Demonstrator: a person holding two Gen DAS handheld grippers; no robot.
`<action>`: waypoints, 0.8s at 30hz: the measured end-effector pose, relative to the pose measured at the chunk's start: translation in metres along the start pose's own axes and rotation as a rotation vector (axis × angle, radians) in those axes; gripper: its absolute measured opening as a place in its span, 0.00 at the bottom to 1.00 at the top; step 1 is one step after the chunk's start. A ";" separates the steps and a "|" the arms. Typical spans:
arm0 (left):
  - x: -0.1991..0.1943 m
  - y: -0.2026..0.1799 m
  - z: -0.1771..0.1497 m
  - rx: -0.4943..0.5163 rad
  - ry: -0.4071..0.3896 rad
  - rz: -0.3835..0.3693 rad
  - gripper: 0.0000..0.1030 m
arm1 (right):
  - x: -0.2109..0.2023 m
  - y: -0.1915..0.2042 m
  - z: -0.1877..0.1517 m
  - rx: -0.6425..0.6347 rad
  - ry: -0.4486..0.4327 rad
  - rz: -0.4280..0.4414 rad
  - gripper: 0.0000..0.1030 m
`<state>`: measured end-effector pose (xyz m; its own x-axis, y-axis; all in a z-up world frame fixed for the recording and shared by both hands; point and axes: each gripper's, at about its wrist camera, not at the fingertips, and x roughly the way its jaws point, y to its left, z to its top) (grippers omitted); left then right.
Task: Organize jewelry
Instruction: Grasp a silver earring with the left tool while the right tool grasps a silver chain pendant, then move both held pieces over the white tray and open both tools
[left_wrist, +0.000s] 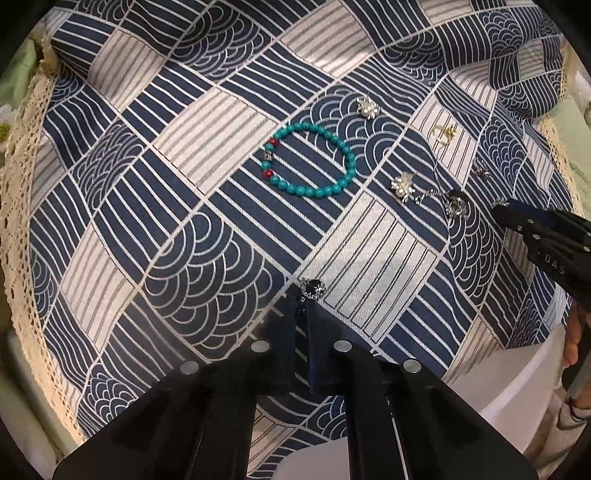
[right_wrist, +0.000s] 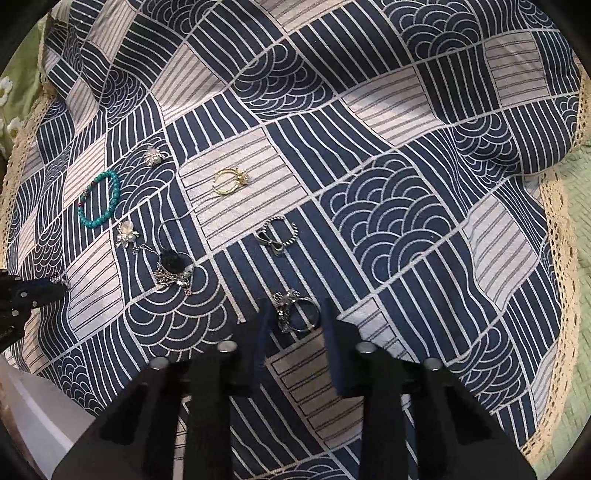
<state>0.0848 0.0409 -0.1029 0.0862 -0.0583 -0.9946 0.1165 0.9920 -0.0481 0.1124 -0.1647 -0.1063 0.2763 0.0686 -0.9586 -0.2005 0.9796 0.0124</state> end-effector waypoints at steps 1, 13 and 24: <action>-0.003 0.002 0.001 -0.001 -0.003 -0.001 0.04 | 0.000 0.000 0.000 0.001 -0.003 -0.001 0.22; -0.037 0.013 0.000 -0.002 -0.066 -0.061 0.04 | -0.042 -0.004 -0.001 0.016 -0.092 0.052 0.22; -0.121 -0.022 -0.079 0.164 -0.231 -0.179 0.04 | -0.159 0.041 -0.080 -0.206 -0.256 0.182 0.22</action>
<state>-0.0065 0.0346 0.0110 0.2704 -0.2723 -0.9234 0.3057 0.9338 -0.1859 -0.0146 -0.1501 0.0235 0.4396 0.3085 -0.8436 -0.4453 0.8905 0.0936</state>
